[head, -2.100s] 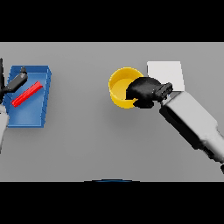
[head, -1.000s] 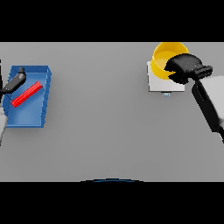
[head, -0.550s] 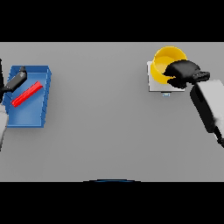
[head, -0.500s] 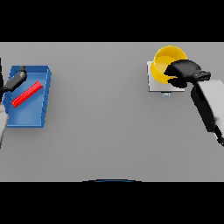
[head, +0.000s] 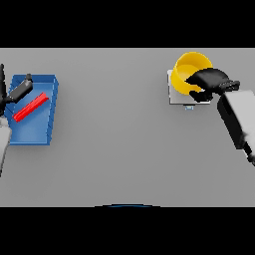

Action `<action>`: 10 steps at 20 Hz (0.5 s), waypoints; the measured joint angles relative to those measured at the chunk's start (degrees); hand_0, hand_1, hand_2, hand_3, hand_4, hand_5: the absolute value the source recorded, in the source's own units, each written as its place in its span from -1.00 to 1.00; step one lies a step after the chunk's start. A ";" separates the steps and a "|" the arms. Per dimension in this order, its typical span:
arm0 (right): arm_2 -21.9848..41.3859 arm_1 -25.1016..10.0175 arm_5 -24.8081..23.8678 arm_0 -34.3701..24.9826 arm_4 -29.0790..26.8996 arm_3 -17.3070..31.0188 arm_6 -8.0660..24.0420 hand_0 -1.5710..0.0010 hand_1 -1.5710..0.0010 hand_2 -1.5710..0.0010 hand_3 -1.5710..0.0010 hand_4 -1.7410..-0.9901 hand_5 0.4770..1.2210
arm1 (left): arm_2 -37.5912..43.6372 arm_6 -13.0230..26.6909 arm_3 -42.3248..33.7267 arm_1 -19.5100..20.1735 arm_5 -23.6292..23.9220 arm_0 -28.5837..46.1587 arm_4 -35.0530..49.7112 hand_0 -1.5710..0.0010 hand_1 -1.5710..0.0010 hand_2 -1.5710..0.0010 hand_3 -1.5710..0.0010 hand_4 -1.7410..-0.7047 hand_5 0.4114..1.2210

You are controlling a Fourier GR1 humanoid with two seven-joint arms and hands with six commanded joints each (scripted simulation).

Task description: Pick up the red beaker and tilt it to pour out 1 green nut into yellow bowl. Pick up the yellow bowl and place it on the metallic measuring scale.

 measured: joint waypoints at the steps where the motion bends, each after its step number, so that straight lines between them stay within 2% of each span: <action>1: 0.26 0.06 0.12 -0.58 0.44 0.39 0.23 0.48 0.54 0.41 0.30 -0.54 0.22 | 0.09 -0.41 0.36 -0.06 0.29 0.27 -0.01 1.00 1.00 1.00 1.00 0.97 -0.38; 3: 0.85 0.08 0.14 -0.40 0.84 0.44 -0.74 0.67 0.71 0.61 0.41 -0.50 0.11 | 0.23 -0.34 -0.07 -0.17 0.70 0.89 0.01 1.00 1.00 1.00 1.00 0.96 -0.38; 6: 0.73 -0.09 -0.45 -0.32 0.52 0.33 -2.75 0.83 0.85 0.80 0.54 -0.47 -0.03 | 0.28 0.09 -0.06 -0.18 0.52 0.63 0.13 1.00 1.00 1.00 1.00 0.96 -0.37; 9: 0.32 -0.05 -0.99 -0.14 0.25 0.49 -2.55 0.91 0.92 0.90 0.66 -0.42 -0.14 | 0.38 -0.71 1.78 -0.43 0.85 -0.10 0.11 1.00 1.00 1.00 1.00 0.96 -0.38; 10: 0.12 -0.20 -0.21 -0.53 0.12 0.52 -1.58 0.93 0.94 0.92 0.69 -0.41 -0.17 | 0.45 -0.73 1.11 0.04 0.75 0.19 -0.01 1.00 1.00 1.00 1.00 0.96 -0.38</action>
